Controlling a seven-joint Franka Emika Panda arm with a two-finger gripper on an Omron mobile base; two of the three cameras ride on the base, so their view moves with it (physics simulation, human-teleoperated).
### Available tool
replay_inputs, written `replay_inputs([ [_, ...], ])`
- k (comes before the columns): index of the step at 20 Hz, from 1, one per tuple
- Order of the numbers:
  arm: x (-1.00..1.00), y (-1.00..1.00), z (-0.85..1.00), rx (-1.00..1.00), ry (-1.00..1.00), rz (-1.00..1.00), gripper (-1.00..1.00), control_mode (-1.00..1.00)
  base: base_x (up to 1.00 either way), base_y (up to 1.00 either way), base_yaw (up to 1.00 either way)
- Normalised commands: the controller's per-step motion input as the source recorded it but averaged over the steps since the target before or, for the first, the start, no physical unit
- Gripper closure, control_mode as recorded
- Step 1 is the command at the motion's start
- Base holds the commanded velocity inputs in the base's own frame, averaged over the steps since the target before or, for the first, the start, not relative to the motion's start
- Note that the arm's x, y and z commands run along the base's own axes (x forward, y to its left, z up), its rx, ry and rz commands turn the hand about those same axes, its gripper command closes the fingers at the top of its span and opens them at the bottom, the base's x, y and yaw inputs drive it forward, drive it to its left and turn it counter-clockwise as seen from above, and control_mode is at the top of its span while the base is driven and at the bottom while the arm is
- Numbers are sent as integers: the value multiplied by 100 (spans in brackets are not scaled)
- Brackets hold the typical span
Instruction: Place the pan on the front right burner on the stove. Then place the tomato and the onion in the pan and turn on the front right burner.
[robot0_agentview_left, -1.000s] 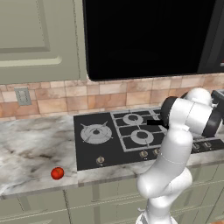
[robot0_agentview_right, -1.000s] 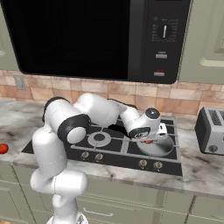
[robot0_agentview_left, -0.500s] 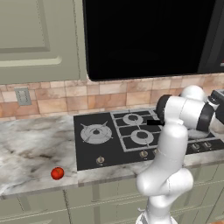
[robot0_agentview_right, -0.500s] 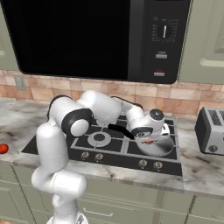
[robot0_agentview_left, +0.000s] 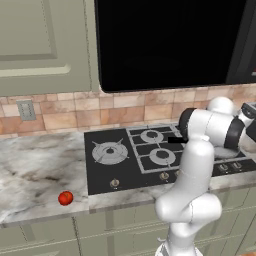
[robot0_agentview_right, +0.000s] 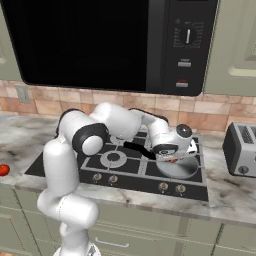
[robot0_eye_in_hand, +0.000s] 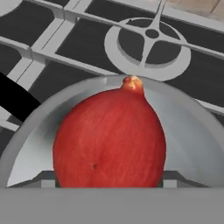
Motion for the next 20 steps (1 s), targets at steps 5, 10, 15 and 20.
replay_inputs([
  [5,-23,0,23,0,-26,0,-100,-100,0,0,0],
  [10,-27,0,22,0,-22,0,-100,-100,0,0,0],
  [15,-36,0,50,0,-20,0,-100,-100,0,0,0],
  [20,-38,1,78,0,-15,0,-100,-100,0,0,0],
])
